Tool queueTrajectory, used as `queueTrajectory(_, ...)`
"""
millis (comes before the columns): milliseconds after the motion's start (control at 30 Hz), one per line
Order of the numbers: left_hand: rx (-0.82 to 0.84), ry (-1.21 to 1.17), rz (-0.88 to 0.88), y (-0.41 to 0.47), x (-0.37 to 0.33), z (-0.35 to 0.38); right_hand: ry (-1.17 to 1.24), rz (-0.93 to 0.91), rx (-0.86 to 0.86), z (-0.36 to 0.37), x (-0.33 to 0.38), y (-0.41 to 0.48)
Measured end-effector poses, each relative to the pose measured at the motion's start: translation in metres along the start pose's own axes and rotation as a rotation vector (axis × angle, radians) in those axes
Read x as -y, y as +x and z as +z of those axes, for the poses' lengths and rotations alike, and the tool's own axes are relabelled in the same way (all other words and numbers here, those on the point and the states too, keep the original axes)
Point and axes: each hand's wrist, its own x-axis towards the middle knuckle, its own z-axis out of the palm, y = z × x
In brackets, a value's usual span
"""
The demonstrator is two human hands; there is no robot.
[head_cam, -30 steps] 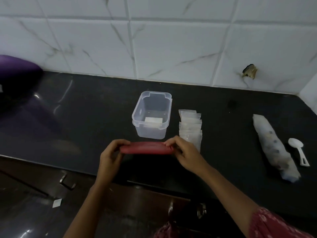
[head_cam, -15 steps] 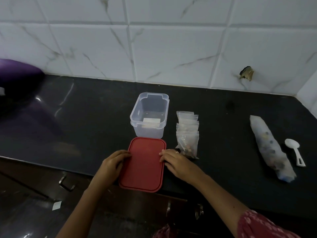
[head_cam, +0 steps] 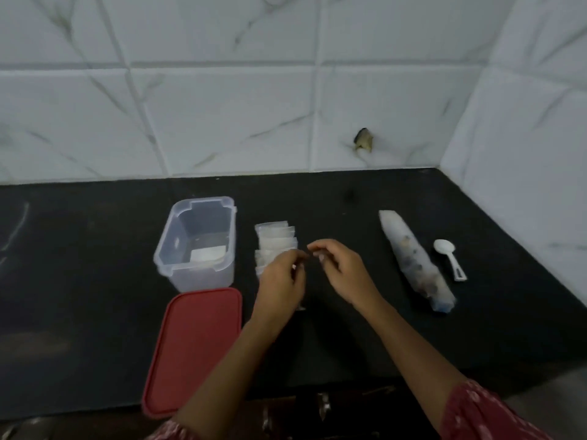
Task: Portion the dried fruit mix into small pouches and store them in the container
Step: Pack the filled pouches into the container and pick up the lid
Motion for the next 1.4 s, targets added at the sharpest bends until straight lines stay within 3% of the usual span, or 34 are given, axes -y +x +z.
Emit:
queueTrajectory(133,0.171,-0.108,-0.077,0.030,-0.030,0.049,-0.026,0.172,-0.124,-0.046,-0.026,0.006)
queueTrajectory(233,0.326,-0.251,-0.258,0.046,-0.048,0.081,-0.043,0.252,-0.233,-0.074,-0.041,0.005)
queueTrajectory(367,0.410,-0.323,-0.419,0.060,-0.061,0.120,-0.150,0.423,-0.342,-0.106,-0.063,0.002)
queueTrajectory(500,0.495,-0.378,-0.511,0.068,-0.066,0.147,-0.514,0.750,-0.160,-0.125,-0.099,-0.002)
queueTrajectory(600,0.555,-0.468,-0.549,0.071,-0.069,0.160,-0.508,0.889,-0.078,-0.125,-0.112,-0.010)
queueTrajectory(933,0.661,-0.579,-0.564,0.078,-0.066,0.169,-0.077,0.898,-0.172,-0.119,-0.108,-0.002)
queueTrajectory(1167,0.516,-0.532,-0.417,0.100,-0.062,0.137,0.143,0.856,-0.248,-0.107,-0.080,0.031)
queueTrajectory(1400,0.275,-0.450,-0.357,0.133,-0.043,0.063,0.361,0.747,-0.174,-0.071,-0.021,0.085)
